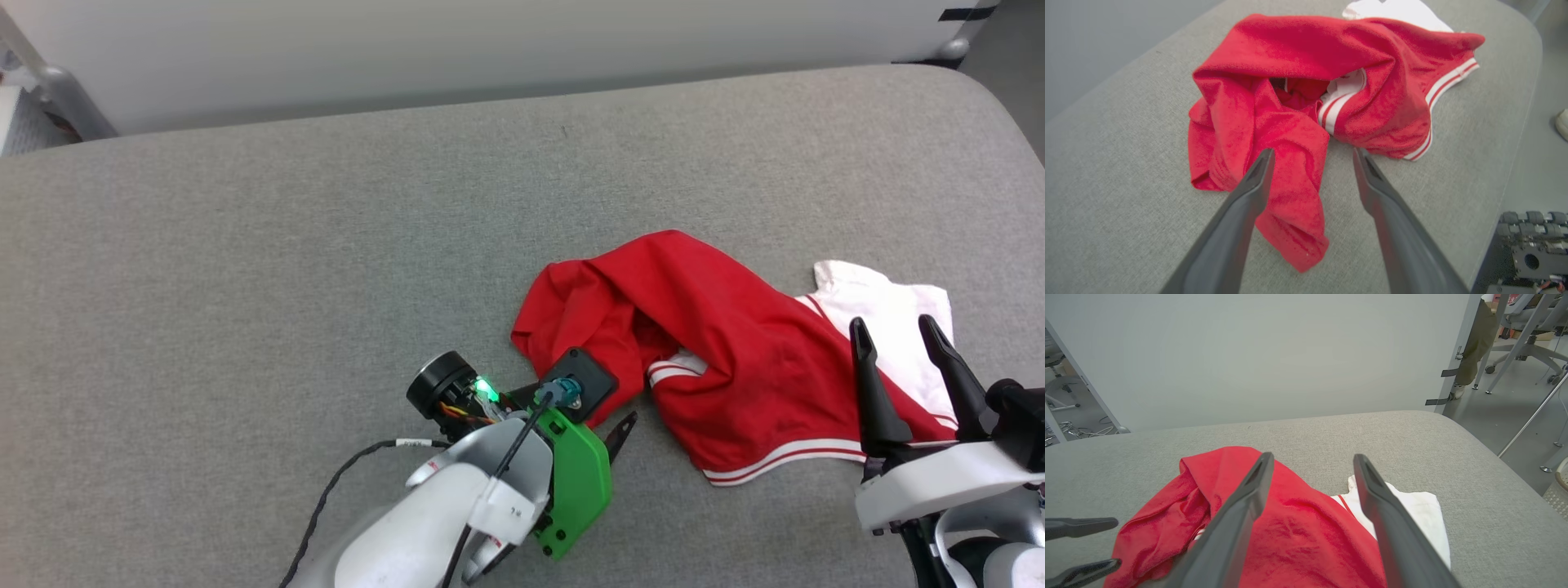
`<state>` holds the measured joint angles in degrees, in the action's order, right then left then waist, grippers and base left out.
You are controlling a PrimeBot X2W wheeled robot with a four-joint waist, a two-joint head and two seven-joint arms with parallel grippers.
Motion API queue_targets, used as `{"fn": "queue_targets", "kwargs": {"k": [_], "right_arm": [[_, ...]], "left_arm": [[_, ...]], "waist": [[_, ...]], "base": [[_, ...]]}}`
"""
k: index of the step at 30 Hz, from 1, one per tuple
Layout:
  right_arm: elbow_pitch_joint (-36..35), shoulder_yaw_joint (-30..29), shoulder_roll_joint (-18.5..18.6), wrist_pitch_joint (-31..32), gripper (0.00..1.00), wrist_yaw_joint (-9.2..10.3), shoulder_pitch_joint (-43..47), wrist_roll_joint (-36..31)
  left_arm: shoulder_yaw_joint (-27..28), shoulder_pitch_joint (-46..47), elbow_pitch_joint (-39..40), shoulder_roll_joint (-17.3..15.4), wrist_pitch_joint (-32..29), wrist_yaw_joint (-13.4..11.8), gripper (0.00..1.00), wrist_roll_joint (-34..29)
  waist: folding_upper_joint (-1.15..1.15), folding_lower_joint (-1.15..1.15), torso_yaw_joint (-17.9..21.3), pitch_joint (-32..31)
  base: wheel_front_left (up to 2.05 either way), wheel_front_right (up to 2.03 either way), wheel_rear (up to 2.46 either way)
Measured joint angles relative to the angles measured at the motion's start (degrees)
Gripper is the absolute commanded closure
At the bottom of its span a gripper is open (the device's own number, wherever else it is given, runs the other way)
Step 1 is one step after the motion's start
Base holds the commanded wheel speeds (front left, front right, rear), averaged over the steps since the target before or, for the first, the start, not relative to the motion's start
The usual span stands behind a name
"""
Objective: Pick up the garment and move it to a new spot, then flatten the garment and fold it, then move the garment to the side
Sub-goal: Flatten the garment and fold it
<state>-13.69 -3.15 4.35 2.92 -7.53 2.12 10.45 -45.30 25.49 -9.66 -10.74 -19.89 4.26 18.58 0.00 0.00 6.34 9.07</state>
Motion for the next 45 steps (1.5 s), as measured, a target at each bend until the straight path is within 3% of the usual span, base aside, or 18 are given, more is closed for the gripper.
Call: {"fn": "queue_targets", "kwargs": {"k": [9, 15, 16, 17, 23, 26, 33, 40, 45], "right_arm": [[0.47, 0.96, 0.25, -1.76, 0.0, 0.0, -2.06, 1.09], [1.09, 1.23, 0.52, -2.69, 0.0, 0.0, -2.69, 1.65], [1.19, 1.26, 0.57, -2.71, 0.0, 0.0, -2.87, 1.77], [1.27, 1.26, 0.63, -2.72, 0.0, 0.0, -3.01, 1.8], [1.37, 0.19, 0.71, -3.02, 0.0, 0.0, -3.37, 1.92], [1.31, -0.46, 0.69, -3.0, 0.0, 0.0, -3.32, 1.92], [0.55, -1.57, 0.42, -2.35, 0.0, 0.0, -2.13, 1.9], [-0.96, -2.89, -0.03, -1.32, 0.0, 0.0, -1.52, 1.71], [-1.89, -3.07, -0.18, -0.64, 0.0, 0.0, -1.45, 1.65]], "left_arm": [[-6.43, 7.43, -10.07, -3.44, -10.51, 2.69, 0.0, -0.03], [-14.29, 13.36, -10.01, -5.52, -17.53, 2.86, 0.0, 4.94], [-15.5, 14.32, -9.81, -5.99, -17.98, 2.79, 0.55, 6.35], [-16.29, 14.95, -9.67, -6.35, -18.0, 2.79, 1.0, 7.24], [-16.51, 16.28, -9.53, -8.29, -13.27, 2.67, 1.0, 9.39], [-15.19, 16.08, -8.09, -9.82, -10.83, 1.16, 1.0, 9.38], [-9.1, 16.28, 0.01, -18.57, -8.37, -4.2, 1.0, 9.17], [-5.21, 16.45, 4.88, -26.74, -10.16, -6.32, 1.0, 9.24], [-2.11, 19.35, 4.83, -29.7, -10.06, -7.56, 1.0, 9.21]], "waist": [[0.0, 0.0, 3.01, 5.54], [0.0, 0.0, 4.05, 8.06], [0.0, 0.0, 4.14, 8.28], [0.0, 0.0, 4.18, 8.4], [0.0, 0.0, 3.28, 7.87], [0.0, 0.0, 2.51, 7.17], [0.0, 0.0, 0.08, 5.05], [0.0, 0.0, -3.24, 3.91], [0.0, 0.0, -5.14, 4.14]], "base": [[0.0, 0.0, 0.0], [0.0, 0.0, 0.0], [0.0, 0.0, 0.0], [0.0, 0.0, 0.0], [0.0, 0.0, 0.0], [0.0, 0.0, 0.0], [0.0, 0.0, 0.0], [0.0, 0.0, 0.0], [0.0, 0.0, 0.0]]}}
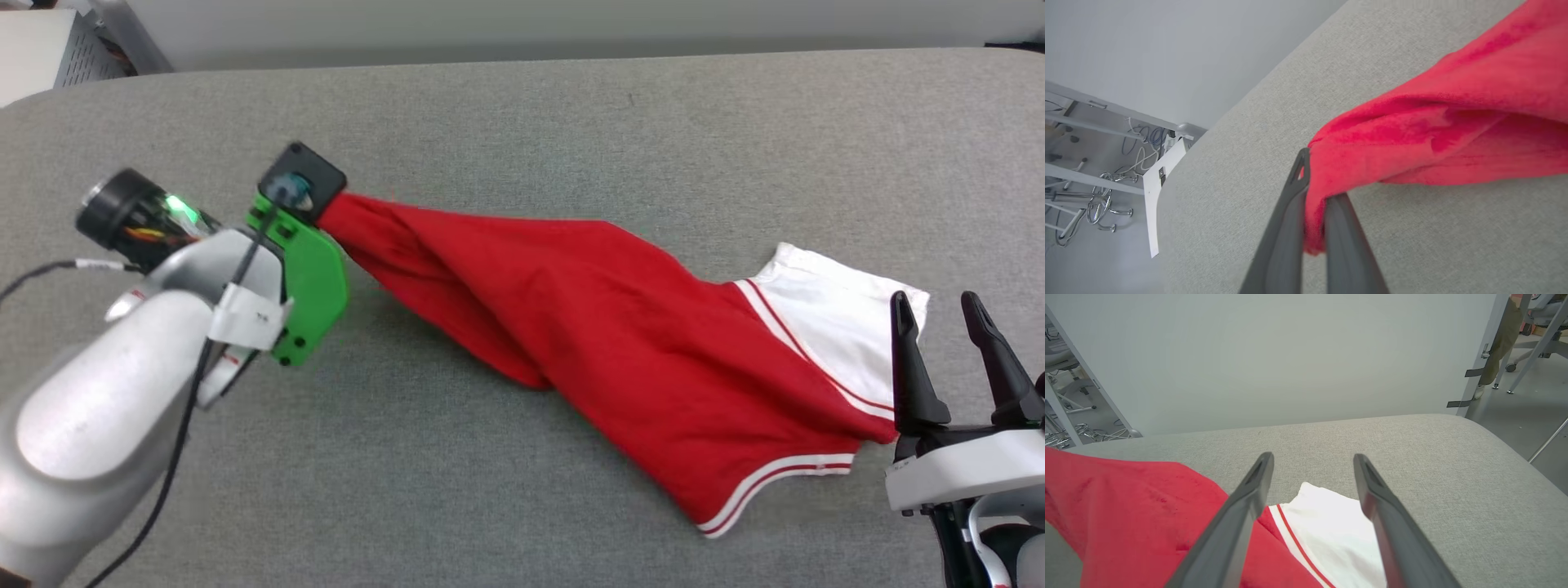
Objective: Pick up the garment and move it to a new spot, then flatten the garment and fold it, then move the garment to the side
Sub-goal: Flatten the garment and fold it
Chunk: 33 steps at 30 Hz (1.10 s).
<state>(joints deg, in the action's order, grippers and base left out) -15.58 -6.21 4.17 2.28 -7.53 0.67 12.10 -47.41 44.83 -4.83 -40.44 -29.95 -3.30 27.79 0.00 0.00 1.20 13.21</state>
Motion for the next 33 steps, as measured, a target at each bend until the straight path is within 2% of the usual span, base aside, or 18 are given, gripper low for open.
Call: {"fn": "queue_targets", "kwargs": {"k": [5, 9, 16, 23, 24, 25, 26, 33], "right_arm": [[-0.9, 0.19, 0.3, 0.56, 0.0, 0.0, -0.6, 0.0], [-1.23, 0.35, 0.63, 1.01, 0.0, 0.0, -1.77, 0.02], [-1.02, 0.62, 0.91, 0.99, 0.0, 0.0, -3.32, 0.29], [0.01, 0.4, 1.31, 0.98, 0.0, 0.0, -3.49, 0.27], [0.11, 0.42, 1.34, 0.98, 0.0, 0.0, -3.5, 0.27], [0.19, 0.45, 1.35, 0.98, 0.0, 0.0, -3.51, 0.27], [0.26, 0.47, 1.36, 0.98, 0.0, 0.0, -3.59, 0.27], [0.47, 0.54, 1.55, 1.09, 0.0, 0.0, -3.66, 0.15]], "left_arm": [[2.81, 6.61, -3.11, -0.79, 2.29, -0.14, 1.0, -1.3], [4.67, 11.63, -8.08, 0.0, 5.45, -0.25, 1.0, -1.91], [5.77, 12.0, -20.54, 5.57, 10.21, -0.47, 1.0, 1.08], [9.6, 8.16, -29.0, 11.5, 16.83, -0.37, 1.0, 8.11], [10.35, 7.67, -29.81, 12.27, 17.83, -0.23, 0.93, 9.33], [11.35, 7.12, -30.43, 12.94, 19.12, -0.15, 0.72, 10.59], [12.15, 6.65, -31.01, 13.52, 20.53, -0.14, 0.0, 11.43], [14.1, 4.3, -32.05, 14.38, 28.05, 0.0, 0.0, 12.92]], "waist": [[0.0, 0.0, -0.58, 1.93], [0.0, 0.0, -0.27, 4.23], [0.0, -0.01, 1.12, 7.85], [0.0, 0.0, 2.08, 8.78], [0.0, -0.01, 1.97, 8.63], [0.0, -0.01, 1.81, 8.41], [0.0, -0.01, 1.66, 8.14], [0.0, -0.01, 0.5, 5.85]], "base": [[0.0, 0.0, 0.0], [0.0, 0.0, 0.0], [0.0, 0.0, 0.0], [0.0, 0.0, 0.0], [0.0, 0.0, 0.0], [0.0, 0.0, 0.0], [0.0, 0.0, 0.0], [0.0, 0.0, 0.0]]}}
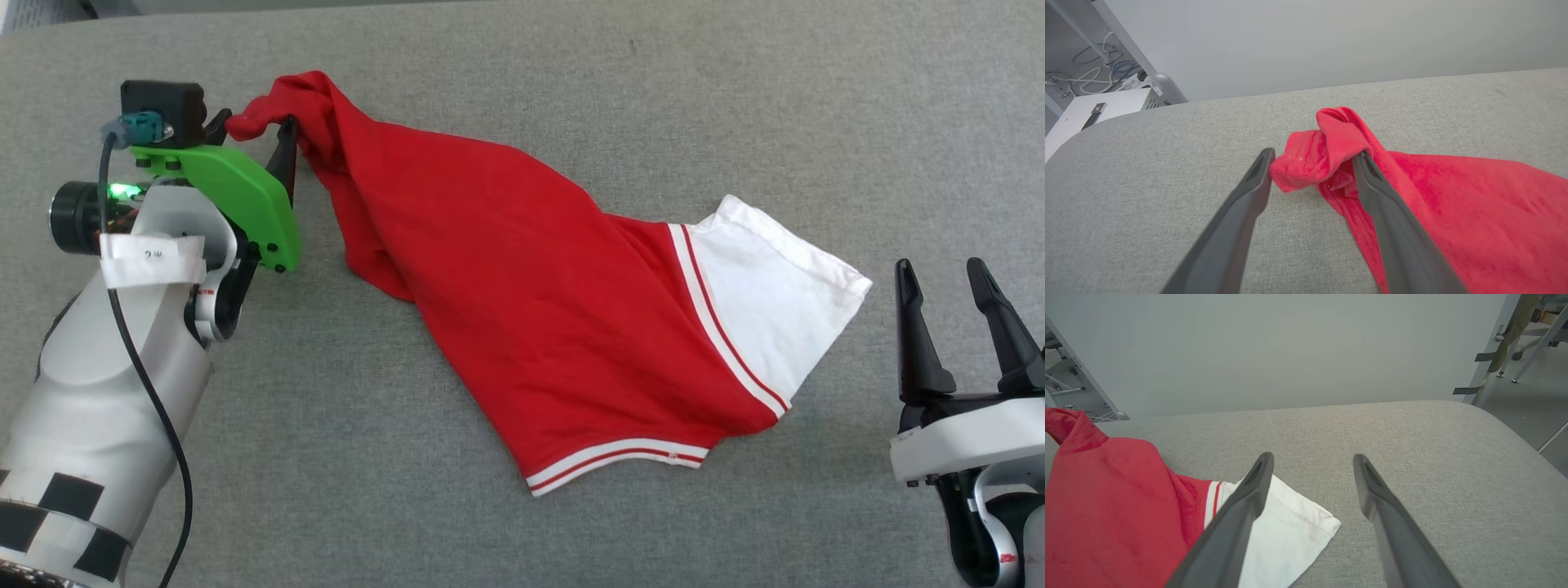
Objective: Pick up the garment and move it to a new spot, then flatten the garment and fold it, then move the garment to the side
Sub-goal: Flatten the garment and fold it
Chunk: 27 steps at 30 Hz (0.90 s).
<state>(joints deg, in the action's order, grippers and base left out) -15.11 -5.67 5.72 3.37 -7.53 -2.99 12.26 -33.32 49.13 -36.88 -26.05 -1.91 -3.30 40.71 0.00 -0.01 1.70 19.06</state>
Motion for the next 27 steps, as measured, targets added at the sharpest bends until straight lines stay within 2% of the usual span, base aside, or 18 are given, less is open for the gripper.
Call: {"fn": "queue_targets", "kwargs": {"k": [7, 8, 10, 20, 27], "right_arm": [[0.26, 0.24, -0.03, 0.43, 0.0, 0.0, 0.37, -0.33], [0.38, 0.38, -0.08, 0.62, 0.0, 0.0, 0.75, -0.45], [0.45, 0.47, -0.14, 0.78, 0.0, 0.0, 1.07, -0.51], [1.78, 1.67, -0.45, 1.88, 0.0, 0.0, 4.24, -0.71], [2.2, 2.14, -0.89, 2.53, 0.0, 0.0, 6.21, -0.91]], "left_arm": [[0.68, -4.48, 3.48, 0.07, 7.86, -2.86, 0.0, -0.98], [1.85, -7.56, 7.01, 0.21, 11.82, -5.65, 0.0, -1.19], [2.66, -9.79, 9.71, 0.26, 13.59, -7.35, 0.0, -1.21], [5.91, -25.37, 26.35, -0.09, 16.08, -15.14, 0.0, -1.99], [6.6, -35.4, 35.99, -0.9, 16.55, -19.22, 0.0, -3.54]], "waist": [[0.0, 0.0, -1.12, -3.1], [0.0, 0.01, -1.68, -4.53], [0.0, 0.01, -2.02, -5.4], [0.0, 0.01, -3.19, -10.13], [0.0, 0.01, -3.4, -13.09]], "base": [[0.0, 0.0, 0.0], [0.0, 0.0, 0.0], [0.0, 0.0, 0.0], [0.0, 0.0, 0.0], [0.0, 0.0, 0.0]]}}
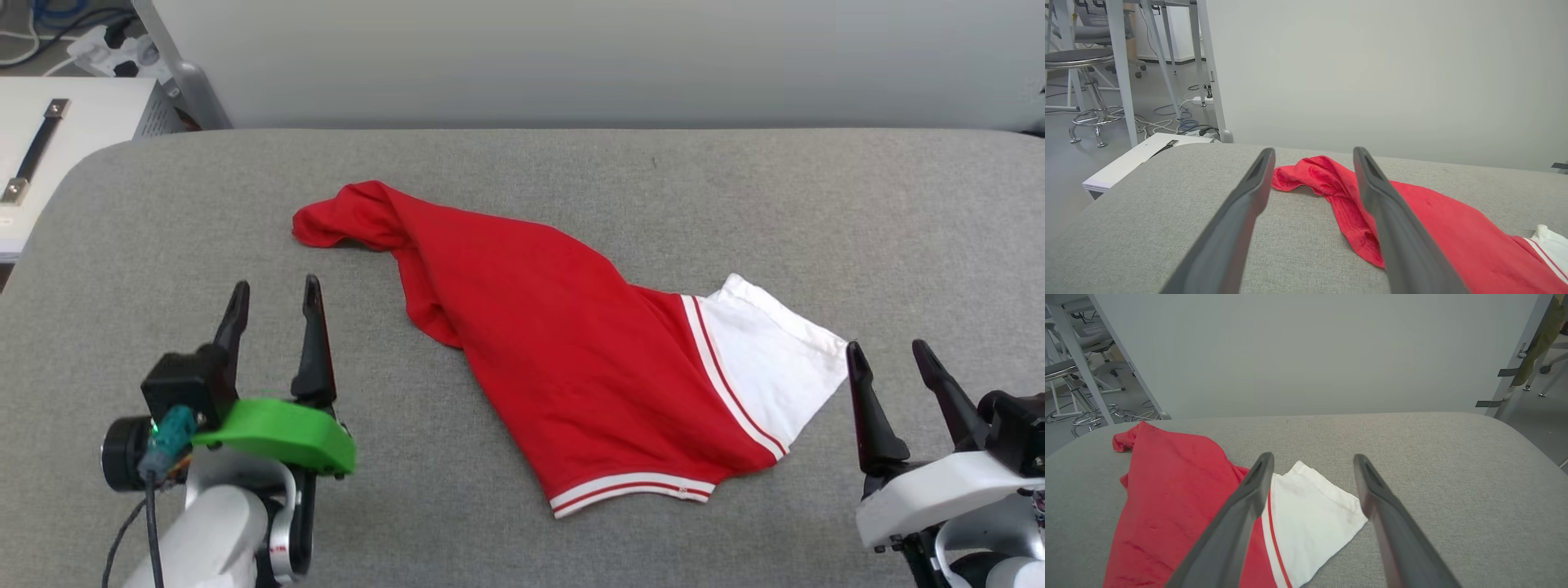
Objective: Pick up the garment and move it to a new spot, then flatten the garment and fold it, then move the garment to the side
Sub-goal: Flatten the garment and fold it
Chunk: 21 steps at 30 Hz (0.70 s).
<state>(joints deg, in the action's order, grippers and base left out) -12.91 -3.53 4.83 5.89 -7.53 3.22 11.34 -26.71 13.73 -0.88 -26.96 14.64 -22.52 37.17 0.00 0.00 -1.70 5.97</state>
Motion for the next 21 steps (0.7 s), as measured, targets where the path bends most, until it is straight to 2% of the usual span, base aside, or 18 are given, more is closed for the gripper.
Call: {"fn": "queue_targets", "kwargs": {"k": [4, 11, 21], "right_arm": [[0.2, 0.27, -0.33, 1.08, 0.0, 0.0, 1.52, 0.07], [1.51, -0.41, -0.43, 4.61, 0.0, 0.0, 2.87, 1.16], [7.1, -0.24, 6.41, 20.59, 0.0, 0.0, 3.47, 6.83]], "left_arm": [[-1.1, -5.05, 4.46, -0.14, 0.01, -2.14, 0.0, -1.41], [-2.77, -6.86, 7.19, -0.66, -1.02, -2.94, 0.0, -2.38], [-2.68, -6.83, 7.17, -0.4, -1.05, -2.87, 0.0, -2.09]], "waist": [[0.0, 0.0, -0.25, -2.12], [0.0, 0.0, -0.48, -3.26], [0.0, 0.0, -1.88, -2.1]], "base": [[0.0, 0.0, 0.0], [0.0, 0.0, 0.0], [0.0, 0.0, 0.0]]}}
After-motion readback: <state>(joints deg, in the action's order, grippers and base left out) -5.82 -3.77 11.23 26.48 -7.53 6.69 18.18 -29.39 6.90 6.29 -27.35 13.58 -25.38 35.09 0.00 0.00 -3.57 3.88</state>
